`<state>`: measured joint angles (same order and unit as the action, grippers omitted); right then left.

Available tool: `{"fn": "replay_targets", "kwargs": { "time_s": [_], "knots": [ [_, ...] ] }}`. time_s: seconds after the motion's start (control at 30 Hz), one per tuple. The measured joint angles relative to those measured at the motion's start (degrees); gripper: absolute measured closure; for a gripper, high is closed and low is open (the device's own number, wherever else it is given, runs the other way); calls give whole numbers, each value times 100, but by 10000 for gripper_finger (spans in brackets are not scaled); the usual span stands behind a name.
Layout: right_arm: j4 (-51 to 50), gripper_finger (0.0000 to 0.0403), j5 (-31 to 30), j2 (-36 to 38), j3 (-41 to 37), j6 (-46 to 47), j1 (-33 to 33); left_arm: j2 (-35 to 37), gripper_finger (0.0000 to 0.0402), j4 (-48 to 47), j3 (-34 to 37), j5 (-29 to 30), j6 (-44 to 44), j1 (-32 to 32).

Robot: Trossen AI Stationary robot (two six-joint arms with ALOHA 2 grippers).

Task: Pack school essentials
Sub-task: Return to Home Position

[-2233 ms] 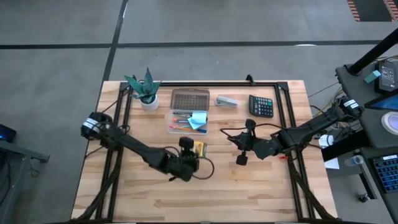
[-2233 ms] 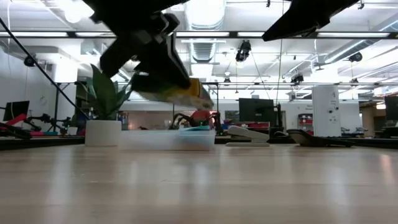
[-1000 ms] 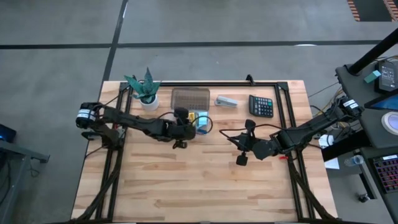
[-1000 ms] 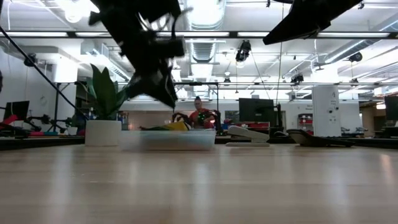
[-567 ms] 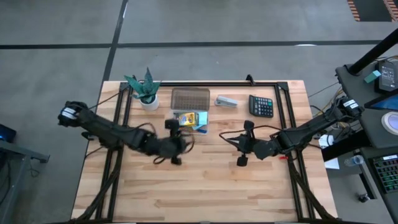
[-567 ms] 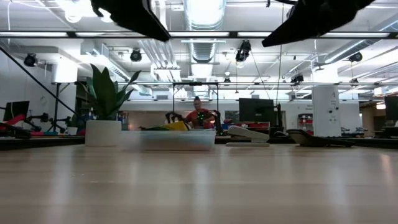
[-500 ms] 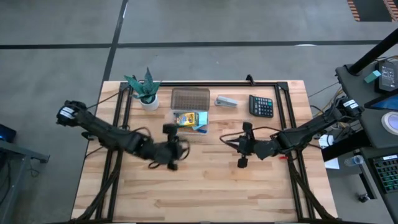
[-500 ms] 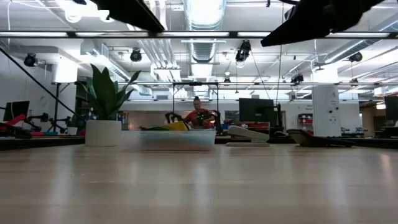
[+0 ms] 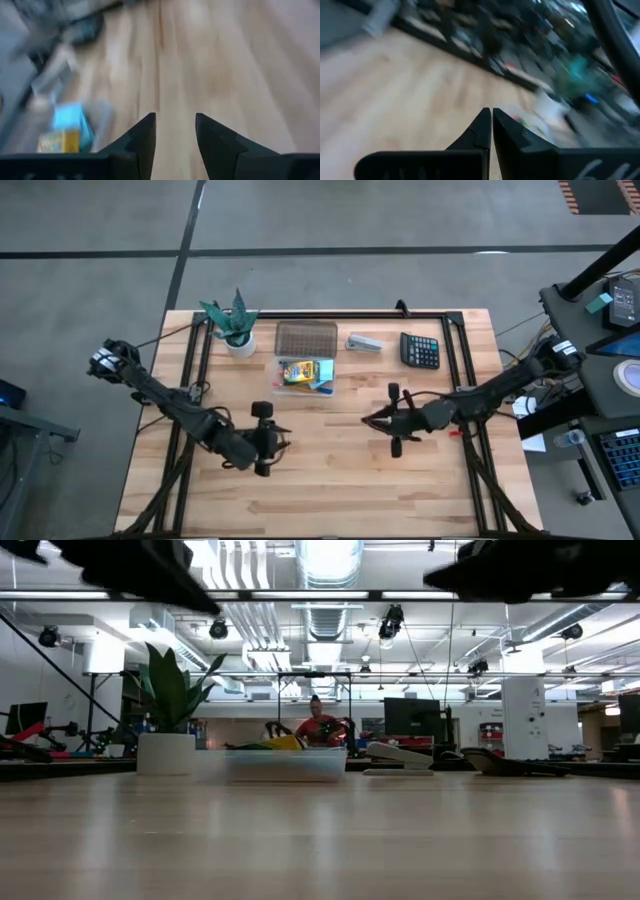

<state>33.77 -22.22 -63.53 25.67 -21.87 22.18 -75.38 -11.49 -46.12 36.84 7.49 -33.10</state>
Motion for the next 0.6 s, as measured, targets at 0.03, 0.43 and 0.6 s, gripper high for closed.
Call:
{"fn": "replay_targets", "kwargs": {
  "time_s": [0.03, 0.43, 0.6],
  "knots": [
    [322, 394, 407, -2, -88, -12, -98, 108, 283, 503, 178, 63, -281, -6],
    [2005, 394, 2116, -48, -1150, 447, -1511, 2152, 383, 3648, 2572, -435, -1686, 708],
    [2267, 394, 2116, 371, -1527, 464, -1687, 3137, 398, 3828, 3263, -453, -1633, 924]
  ]
}}
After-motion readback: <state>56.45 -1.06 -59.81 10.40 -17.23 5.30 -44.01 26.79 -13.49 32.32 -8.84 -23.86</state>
